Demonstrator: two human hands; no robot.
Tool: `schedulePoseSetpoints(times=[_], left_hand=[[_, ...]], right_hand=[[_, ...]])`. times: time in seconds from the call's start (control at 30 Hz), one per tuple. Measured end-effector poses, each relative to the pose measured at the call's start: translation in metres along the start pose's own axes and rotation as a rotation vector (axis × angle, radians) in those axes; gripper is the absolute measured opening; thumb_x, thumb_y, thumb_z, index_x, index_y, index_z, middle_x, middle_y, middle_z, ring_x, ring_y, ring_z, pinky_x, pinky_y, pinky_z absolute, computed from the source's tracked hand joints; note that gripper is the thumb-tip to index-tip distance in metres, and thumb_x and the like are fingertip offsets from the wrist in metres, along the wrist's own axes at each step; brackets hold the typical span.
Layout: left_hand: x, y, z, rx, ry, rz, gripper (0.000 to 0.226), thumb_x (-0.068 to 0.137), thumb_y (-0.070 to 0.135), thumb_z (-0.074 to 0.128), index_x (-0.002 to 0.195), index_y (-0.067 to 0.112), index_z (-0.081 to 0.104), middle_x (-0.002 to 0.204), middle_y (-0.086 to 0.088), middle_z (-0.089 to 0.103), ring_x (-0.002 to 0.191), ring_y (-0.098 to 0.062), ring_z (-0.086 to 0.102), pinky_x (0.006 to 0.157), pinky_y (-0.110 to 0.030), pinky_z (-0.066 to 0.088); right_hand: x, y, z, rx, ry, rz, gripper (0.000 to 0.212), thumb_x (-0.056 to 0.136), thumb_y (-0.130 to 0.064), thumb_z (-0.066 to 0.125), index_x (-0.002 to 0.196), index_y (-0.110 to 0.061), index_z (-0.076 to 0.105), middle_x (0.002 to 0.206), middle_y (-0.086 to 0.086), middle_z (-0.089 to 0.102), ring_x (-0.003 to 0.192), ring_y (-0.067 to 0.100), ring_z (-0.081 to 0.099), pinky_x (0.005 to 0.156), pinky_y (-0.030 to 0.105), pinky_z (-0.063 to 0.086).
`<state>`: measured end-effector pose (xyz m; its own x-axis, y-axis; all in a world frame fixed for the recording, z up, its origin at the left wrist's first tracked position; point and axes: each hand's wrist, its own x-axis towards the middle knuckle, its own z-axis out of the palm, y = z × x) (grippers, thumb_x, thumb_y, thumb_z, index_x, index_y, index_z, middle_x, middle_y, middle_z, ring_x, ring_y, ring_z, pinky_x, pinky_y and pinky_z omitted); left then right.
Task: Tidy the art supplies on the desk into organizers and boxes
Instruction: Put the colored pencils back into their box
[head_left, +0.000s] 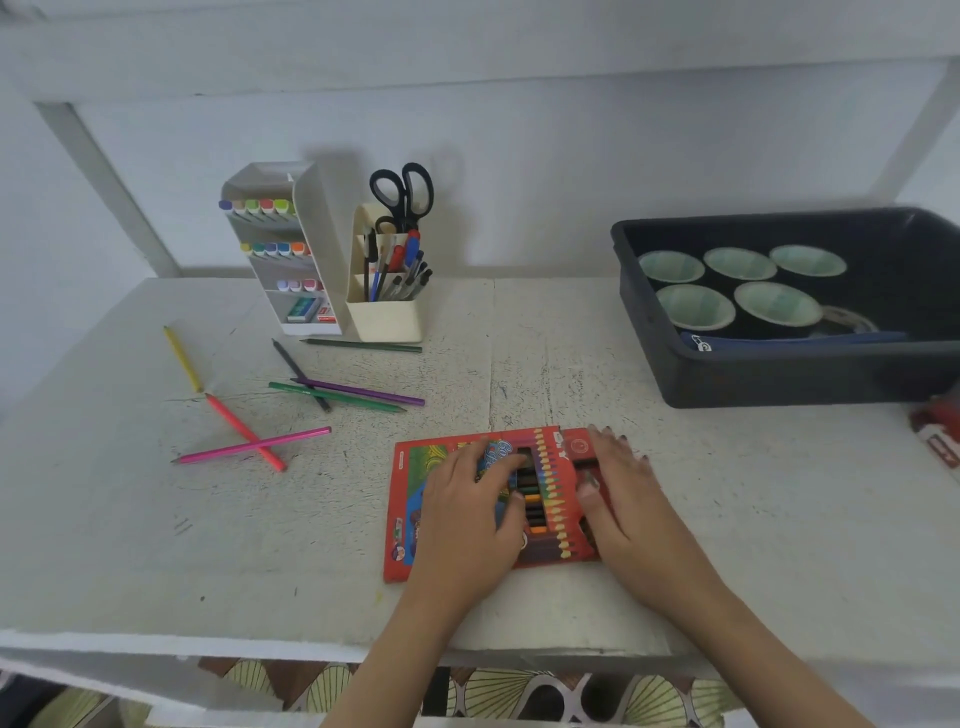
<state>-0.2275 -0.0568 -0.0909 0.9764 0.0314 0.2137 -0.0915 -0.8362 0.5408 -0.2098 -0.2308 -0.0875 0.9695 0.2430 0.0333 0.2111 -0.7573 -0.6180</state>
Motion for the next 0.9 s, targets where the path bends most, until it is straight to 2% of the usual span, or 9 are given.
schedulePoseSetpoints(times=[0.07,0.17,0.3,0.4,0.6,0.7,0.8,0.87,0.9], left_hand=[[0.000,0.000,0.000,-0.004,-0.003,0.004,0.037,0.090,0.029,0.053,0.127,0.033,0.054,0.144,0.001,0.040,0.132,-0.017,0.027,0.109,-0.032,0.018],[0.000,0.000,-0.001,-0.018,-0.001,0.011,0.037,0.090,0.028,0.053,0.126,0.033,0.054,0.144,0.001,0.040,0.133,-0.016,0.027,0.109,-0.031,0.018],[0.000,-0.001,-0.002,-0.034,-0.001,0.016,0.037,0.090,0.027,0.053,0.127,0.032,0.054,0.144,0.002,0.040,0.133,-0.017,0.028,0.110,-0.033,0.020],[0.000,-0.002,-0.003,-0.051,-0.004,0.012,0.037,0.091,0.028,0.052,0.128,0.033,0.053,0.144,0.003,0.040,0.133,-0.015,0.027,0.110,-0.032,0.019],[0.002,-0.005,-0.004,-0.107,-0.001,0.005,0.038,0.091,0.025,0.052,0.128,0.031,0.054,0.141,0.005,0.044,0.131,-0.014,0.030,0.109,-0.031,0.020],[0.001,-0.007,-0.005,-0.116,-0.006,0.021,0.038,0.091,0.025,0.051,0.128,0.030,0.054,0.140,0.005,0.045,0.130,-0.014,0.031,0.108,-0.029,0.020],[0.001,-0.007,-0.007,-0.125,-0.010,0.017,0.038,0.091,0.024,0.051,0.129,0.029,0.053,0.140,0.006,0.044,0.131,-0.012,0.030,0.108,-0.028,0.020],[0.001,-0.008,-0.010,-0.139,-0.017,0.024,0.038,0.092,0.023,0.051,0.130,0.029,0.052,0.139,0.008,0.044,0.130,-0.010,0.031,0.108,-0.027,0.022],[0.001,-0.009,-0.012,-0.149,-0.020,0.028,0.039,0.092,0.022,0.051,0.130,0.028,0.052,0.139,0.008,0.044,0.129,-0.009,0.032,0.107,-0.026,0.023]], right_hand=[[0.001,0.003,0.000,-0.150,0.043,0.074,0.063,0.096,-0.049,0.017,0.151,-0.021,0.001,0.159,0.002,0.001,0.144,0.012,-0.008,0.113,0.032,-0.016],[0.002,0.003,0.001,-0.307,0.037,0.194,0.076,0.089,-0.057,0.001,0.151,-0.014,-0.001,0.159,0.007,-0.006,0.144,0.019,-0.014,0.106,0.040,-0.023],[0.002,0.000,0.004,-0.313,-0.001,0.145,0.089,0.075,-0.064,-0.012,0.151,-0.020,0.005,0.159,0.004,-0.006,0.143,0.017,-0.019,0.103,0.042,-0.028],[0.000,-0.005,0.006,-0.279,-0.041,0.099,0.081,0.078,-0.063,-0.009,0.151,-0.028,0.002,0.159,-0.001,0.000,0.138,0.008,-0.022,0.101,0.041,-0.032],[-0.003,-0.014,0.011,0.014,-0.013,0.041,0.058,0.092,-0.056,0.003,0.135,-0.041,-0.032,0.153,-0.012,0.025,0.139,-0.004,0.005,0.097,0.023,-0.038],[-0.004,-0.016,0.012,0.071,-0.019,0.004,0.065,0.096,-0.049,0.015,0.139,-0.037,-0.033,0.143,-0.025,0.030,0.130,-0.011,0.010,0.096,0.020,-0.038],[-0.004,-0.017,0.011,0.108,0.017,-0.004,0.070,0.086,-0.059,0.009,0.141,-0.037,-0.029,0.114,-0.050,0.029,0.120,-0.015,0.012,0.095,0.017,-0.037],[-0.002,-0.019,0.010,0.113,0.067,0.012,0.074,0.081,-0.065,0.006,0.143,-0.038,-0.022,0.100,-0.052,0.032,0.117,-0.013,0.010,0.094,0.016,-0.037],[-0.001,-0.021,0.009,0.104,0.097,0.028,0.075,0.081,-0.067,0.007,0.145,-0.037,-0.017,0.107,-0.047,0.037,0.120,-0.010,0.009,0.095,0.019,-0.037]])
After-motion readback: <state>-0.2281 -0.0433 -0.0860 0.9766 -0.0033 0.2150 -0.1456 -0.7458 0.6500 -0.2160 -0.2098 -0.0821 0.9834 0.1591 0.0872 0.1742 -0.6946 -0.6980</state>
